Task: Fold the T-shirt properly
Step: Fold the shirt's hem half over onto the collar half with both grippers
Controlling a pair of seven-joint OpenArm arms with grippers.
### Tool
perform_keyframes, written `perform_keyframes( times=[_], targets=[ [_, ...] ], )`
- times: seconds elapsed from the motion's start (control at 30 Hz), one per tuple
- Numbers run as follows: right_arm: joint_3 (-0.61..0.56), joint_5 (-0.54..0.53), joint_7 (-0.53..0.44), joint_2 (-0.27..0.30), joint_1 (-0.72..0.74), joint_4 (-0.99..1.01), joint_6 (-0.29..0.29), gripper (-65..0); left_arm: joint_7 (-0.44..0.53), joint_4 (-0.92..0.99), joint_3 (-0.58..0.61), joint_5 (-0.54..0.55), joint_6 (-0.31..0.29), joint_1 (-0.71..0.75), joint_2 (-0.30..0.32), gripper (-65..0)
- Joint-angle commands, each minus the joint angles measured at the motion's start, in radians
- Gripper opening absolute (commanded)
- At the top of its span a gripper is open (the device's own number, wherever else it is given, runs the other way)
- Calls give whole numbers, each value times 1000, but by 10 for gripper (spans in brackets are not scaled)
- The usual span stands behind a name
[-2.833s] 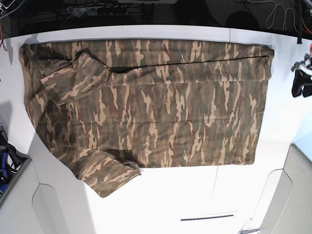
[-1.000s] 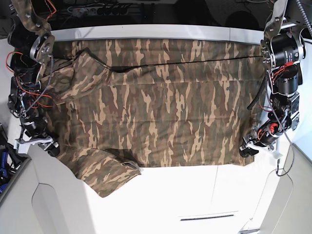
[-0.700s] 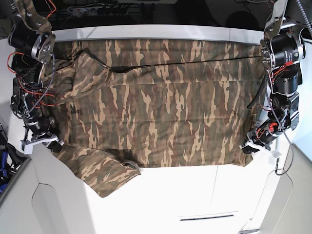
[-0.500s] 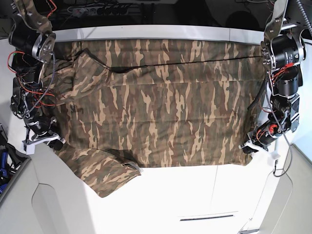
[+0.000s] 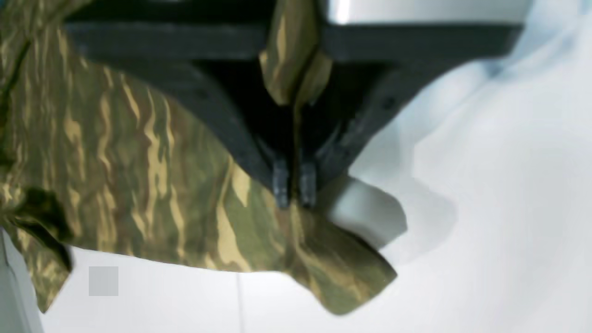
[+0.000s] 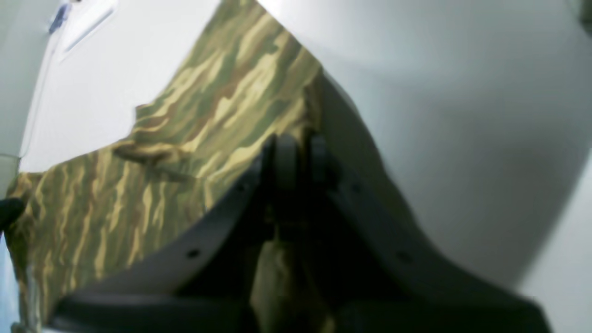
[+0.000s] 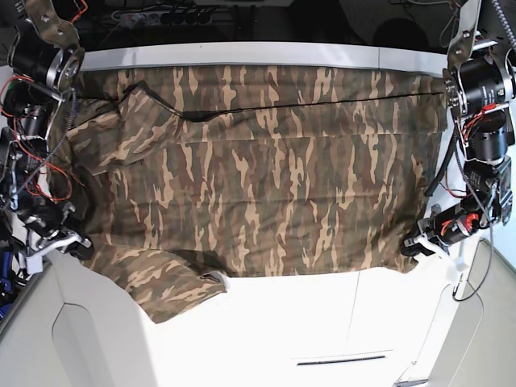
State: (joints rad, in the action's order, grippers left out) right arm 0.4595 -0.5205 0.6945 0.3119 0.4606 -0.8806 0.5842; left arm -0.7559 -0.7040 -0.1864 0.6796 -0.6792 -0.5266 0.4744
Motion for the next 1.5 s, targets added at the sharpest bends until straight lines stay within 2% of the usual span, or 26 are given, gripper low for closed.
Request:
perform_keyframes(
  times=[0.0, 0.2, 0.4, 0.67, 0.83, 1.03, 1.13, 1.2, 1.23, 1.37, 1.47],
  targets=[
    [3, -30, -3, 32, 8, -31, 7, -650, -8, -36, -2, 39, -19, -23, 22, -650],
    [4, -126, 25, 77, -98, -138, 16, -650, -120, -152, -2, 129, -19, 44, 33, -650],
    [6, -135, 36, 110, -192, -245, 15, -650, -124, -348, -3, 195, -19, 174, 75, -650],
    [7, -150, 51, 144, -232, -252, 14, -650, -125, -601, -5, 200, -19, 349, 125, -650],
    [14, -172, 51, 159, -240, -252, 14, -650, -125, -671, -5, 199, -19, 427, 162, -650],
    [16, -159, 95, 158, -240, -251, 14, -650, -139, -680, -5, 199, -19, 481, 166, -650],
    [16, -140, 87, 158, -240, -251, 14, -416, -135, -680, -5, 199, -19, 494, 166, -650],
    [16, -142, 50, 158, -240, -251, 14, -320, -130, -680, -5, 200, -19, 497, 164, -650],
    [16, -141, 18, 158, -240, -251, 14, -298, -131, -680, -5, 199, -19, 496, 162, -650],
    [16, -136, -148, 149, -237, -251, 2, -297, -131, -679, -5, 199, -19, 497, 157, -650],
    [16, -38, -218, 116, -216, -246, -6, -297, -132, -679, -5, 195, -19, 500, 154, -650]
  ],
)
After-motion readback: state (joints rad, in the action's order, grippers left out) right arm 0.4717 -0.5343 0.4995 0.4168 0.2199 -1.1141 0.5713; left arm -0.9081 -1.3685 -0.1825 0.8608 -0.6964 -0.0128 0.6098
